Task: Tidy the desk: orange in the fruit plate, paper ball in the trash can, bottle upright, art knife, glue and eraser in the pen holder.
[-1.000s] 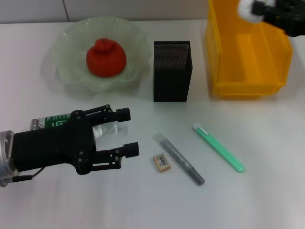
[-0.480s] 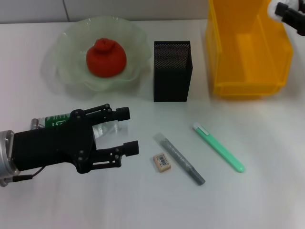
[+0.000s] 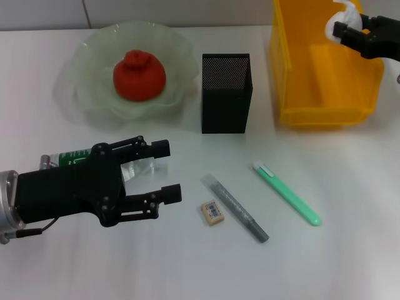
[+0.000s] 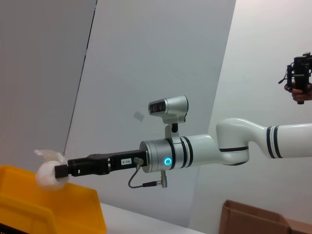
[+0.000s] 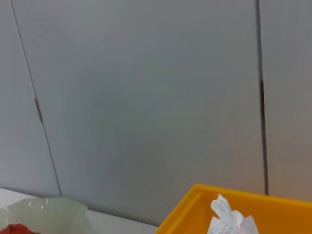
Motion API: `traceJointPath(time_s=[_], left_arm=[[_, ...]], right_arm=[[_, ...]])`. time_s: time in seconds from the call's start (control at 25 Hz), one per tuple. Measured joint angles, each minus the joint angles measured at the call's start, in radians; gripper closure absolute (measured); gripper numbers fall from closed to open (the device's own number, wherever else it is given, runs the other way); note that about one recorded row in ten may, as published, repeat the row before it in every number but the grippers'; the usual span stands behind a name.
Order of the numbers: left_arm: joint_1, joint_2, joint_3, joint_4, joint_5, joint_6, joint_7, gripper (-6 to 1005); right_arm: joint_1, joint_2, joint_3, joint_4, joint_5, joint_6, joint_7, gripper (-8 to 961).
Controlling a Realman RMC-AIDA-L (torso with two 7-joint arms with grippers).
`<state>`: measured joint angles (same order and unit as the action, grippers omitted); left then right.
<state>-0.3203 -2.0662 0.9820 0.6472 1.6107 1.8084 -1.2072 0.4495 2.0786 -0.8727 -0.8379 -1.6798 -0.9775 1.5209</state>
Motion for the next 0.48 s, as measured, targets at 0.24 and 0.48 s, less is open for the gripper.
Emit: traceJointPath(time_s=[0.24,0.48], left_arm=[[0.000,0.000,0.001,0.000,0.000,-0.006,0.000,215],[-0.002,0.000,-0.002,0.001,0.000,-0.022,-0.009,215]], right_arm=[[0.010,0.003,0.000,0.011,0.000,0.000,-0.026,378],[0.011,0.003,0.001,0.012,0.003,-0.002,-0.027,277]])
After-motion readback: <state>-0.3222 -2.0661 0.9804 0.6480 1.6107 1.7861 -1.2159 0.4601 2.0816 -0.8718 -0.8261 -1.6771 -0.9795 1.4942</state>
